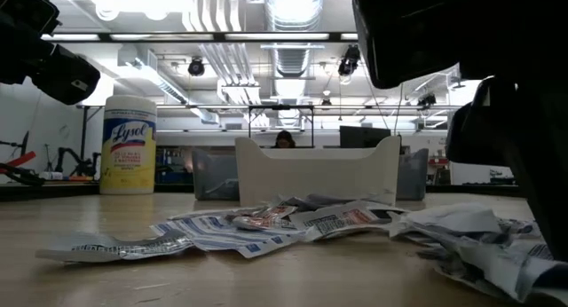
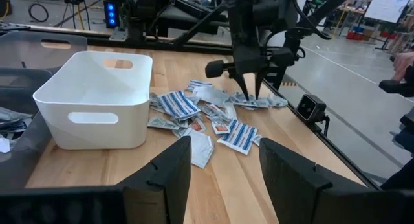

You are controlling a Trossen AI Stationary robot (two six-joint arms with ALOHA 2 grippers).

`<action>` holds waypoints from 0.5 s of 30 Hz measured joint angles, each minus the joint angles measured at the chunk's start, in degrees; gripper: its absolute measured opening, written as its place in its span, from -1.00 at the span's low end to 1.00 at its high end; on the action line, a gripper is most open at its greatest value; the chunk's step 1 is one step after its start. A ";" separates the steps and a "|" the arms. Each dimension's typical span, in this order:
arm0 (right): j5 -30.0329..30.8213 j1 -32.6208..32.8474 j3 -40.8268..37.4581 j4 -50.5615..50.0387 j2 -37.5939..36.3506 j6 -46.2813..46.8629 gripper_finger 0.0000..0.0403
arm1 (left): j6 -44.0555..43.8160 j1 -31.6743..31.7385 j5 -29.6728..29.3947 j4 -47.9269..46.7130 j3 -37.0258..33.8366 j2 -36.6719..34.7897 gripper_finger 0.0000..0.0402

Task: Pick & Place First Aid Supplies
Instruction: Put the alcohol pad into the left black bin

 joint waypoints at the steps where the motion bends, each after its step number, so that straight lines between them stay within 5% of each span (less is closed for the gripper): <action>1: 0.58 0.00 0.14 -0.54 -0.08 0.00 -0.57 | 0.00 0.00 0.00 0.00 0.01 0.04 -0.12; 15: 1.86 -0.39 0.10 -4.30 -0.07 -0.77 -0.80 | 0.00 0.00 0.00 0.00 0.02 0.61 -0.12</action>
